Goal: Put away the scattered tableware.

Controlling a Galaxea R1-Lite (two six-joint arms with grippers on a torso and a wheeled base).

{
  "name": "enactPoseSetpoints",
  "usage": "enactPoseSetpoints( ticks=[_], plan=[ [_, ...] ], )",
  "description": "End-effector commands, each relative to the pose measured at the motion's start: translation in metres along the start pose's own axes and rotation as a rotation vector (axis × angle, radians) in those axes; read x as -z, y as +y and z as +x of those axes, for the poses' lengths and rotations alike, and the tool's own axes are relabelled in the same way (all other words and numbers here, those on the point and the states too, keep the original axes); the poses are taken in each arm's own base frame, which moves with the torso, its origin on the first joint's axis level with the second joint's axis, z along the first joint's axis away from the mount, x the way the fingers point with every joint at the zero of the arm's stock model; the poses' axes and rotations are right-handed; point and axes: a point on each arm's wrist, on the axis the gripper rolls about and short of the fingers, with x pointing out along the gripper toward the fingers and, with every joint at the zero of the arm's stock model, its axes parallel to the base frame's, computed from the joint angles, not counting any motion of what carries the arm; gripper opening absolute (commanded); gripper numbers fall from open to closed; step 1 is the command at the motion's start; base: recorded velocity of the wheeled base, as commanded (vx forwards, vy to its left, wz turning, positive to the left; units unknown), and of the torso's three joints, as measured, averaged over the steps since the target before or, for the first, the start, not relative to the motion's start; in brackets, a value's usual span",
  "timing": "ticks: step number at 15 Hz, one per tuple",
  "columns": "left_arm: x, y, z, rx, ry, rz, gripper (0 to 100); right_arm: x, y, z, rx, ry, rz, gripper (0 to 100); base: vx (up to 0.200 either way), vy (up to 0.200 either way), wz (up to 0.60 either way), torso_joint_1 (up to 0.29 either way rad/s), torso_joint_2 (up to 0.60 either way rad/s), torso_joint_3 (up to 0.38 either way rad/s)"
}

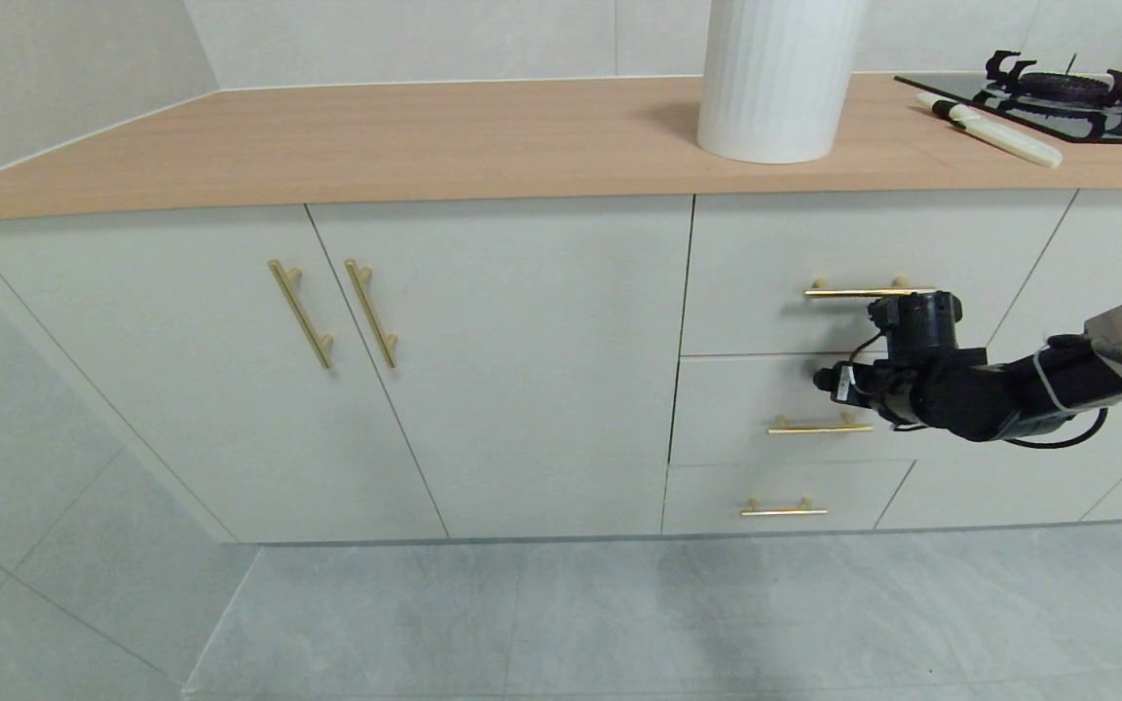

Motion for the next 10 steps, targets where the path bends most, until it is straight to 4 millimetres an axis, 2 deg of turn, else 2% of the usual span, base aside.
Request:
enactPoseSetpoints(
  ticks=[1, 4, 10],
  plan=[
    [0.000, 0.000, 0.000, 0.000, 0.000, 0.000, 100, 0.006, 0.000, 0.006, 0.010, 0.006, -0.003, 100, 0.000, 0.000, 0.00, 0.000, 0.00, 0.000],
    [0.000, 0.000, 0.000, 0.000, 0.002, 0.000, 100, 0.003, 0.000, 0.003, 0.008, -0.014, 0.003, 100, 0.000, 0.000, 0.00, 0.000, 0.00, 0.000],
    [0.000, 0.000, 0.000, 0.000, 0.002, 0.000, 100, -0.013, 0.000, -0.034, -0.030, -0.032, -0.003, 100, 0.000, 0.000, 0.00, 0.000, 0.00, 0.000]
  ],
)
